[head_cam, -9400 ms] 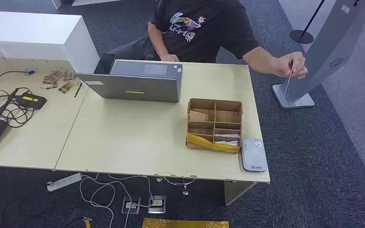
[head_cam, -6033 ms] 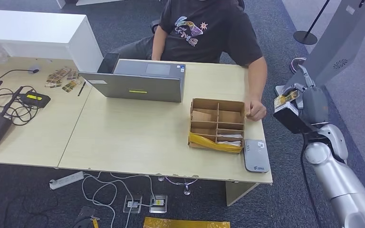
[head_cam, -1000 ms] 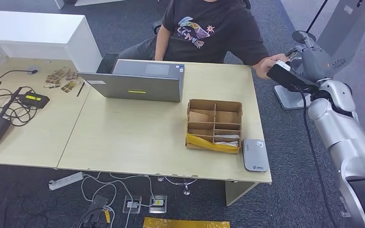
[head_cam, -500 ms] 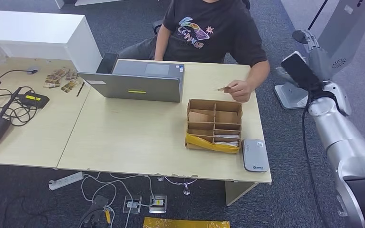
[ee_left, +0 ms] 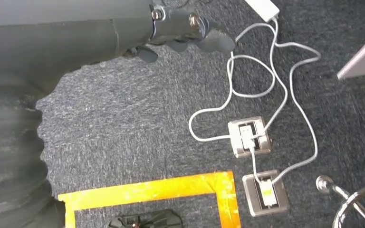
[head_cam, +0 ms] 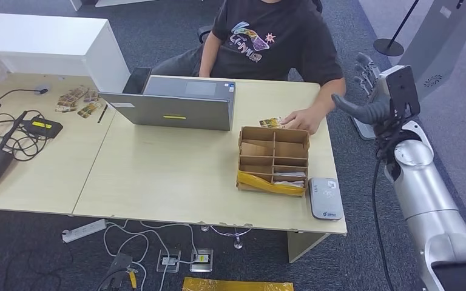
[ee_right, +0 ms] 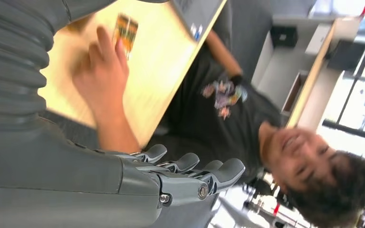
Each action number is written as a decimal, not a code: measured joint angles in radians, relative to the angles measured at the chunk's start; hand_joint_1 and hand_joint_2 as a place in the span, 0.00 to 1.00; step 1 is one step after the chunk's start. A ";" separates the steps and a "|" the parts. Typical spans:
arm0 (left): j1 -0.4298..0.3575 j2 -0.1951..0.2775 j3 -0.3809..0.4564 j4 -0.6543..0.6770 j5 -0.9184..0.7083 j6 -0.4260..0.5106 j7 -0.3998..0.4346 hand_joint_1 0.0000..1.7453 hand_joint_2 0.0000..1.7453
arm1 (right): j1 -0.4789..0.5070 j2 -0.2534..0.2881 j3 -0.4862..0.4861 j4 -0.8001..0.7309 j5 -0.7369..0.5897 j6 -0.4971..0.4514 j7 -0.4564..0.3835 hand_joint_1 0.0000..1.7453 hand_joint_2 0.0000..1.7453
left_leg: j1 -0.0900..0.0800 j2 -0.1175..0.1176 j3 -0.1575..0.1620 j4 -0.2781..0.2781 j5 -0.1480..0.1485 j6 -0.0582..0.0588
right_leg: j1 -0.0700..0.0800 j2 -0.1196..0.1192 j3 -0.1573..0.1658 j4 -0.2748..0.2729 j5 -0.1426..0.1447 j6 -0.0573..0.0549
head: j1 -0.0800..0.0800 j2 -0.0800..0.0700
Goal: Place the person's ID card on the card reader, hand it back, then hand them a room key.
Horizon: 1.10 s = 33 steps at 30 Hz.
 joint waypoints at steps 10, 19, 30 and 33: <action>0.001 0.006 0.001 0.000 0.020 0.003 -0.001 0.00 1.00 | 0.213 -0.026 0.009 -0.319 0.083 0.129 0.076 0.00 1.00 | 0.000 0.000 0.000 0.000 0.000 0.000 | 0.000 0.000 0.000 0.000 0.000 0.000 | 0.000 0.000; 0.001 0.010 0.002 0.001 0.033 0.007 -0.001 0.00 1.00 | 0.352 -0.045 0.069 -0.432 0.235 0.156 0.103 0.00 1.00 | 0.001 0.000 0.000 0.000 0.000 0.000 | 0.000 0.000 0.000 0.000 0.000 0.000 | 0.000 0.000; 0.012 0.011 0.002 0.005 0.035 0.007 -0.001 0.00 1.00 | 0.430 -0.051 0.128 -0.460 0.279 0.144 0.121 0.00 1.00 | 0.000 0.000 0.000 0.000 0.000 -0.001 | 0.000 0.000 0.000 0.000 0.000 0.000 | 0.000 0.000; 0.016 0.011 0.002 0.005 0.039 0.008 -0.001 0.00 1.00 | 0.439 -0.051 0.143 -0.461 0.363 0.103 0.127 0.00 1.00 | 0.000 0.000 0.000 0.000 0.000 -0.001 | 0.000 0.000 0.000 0.000 0.000 0.000 | 0.000 0.000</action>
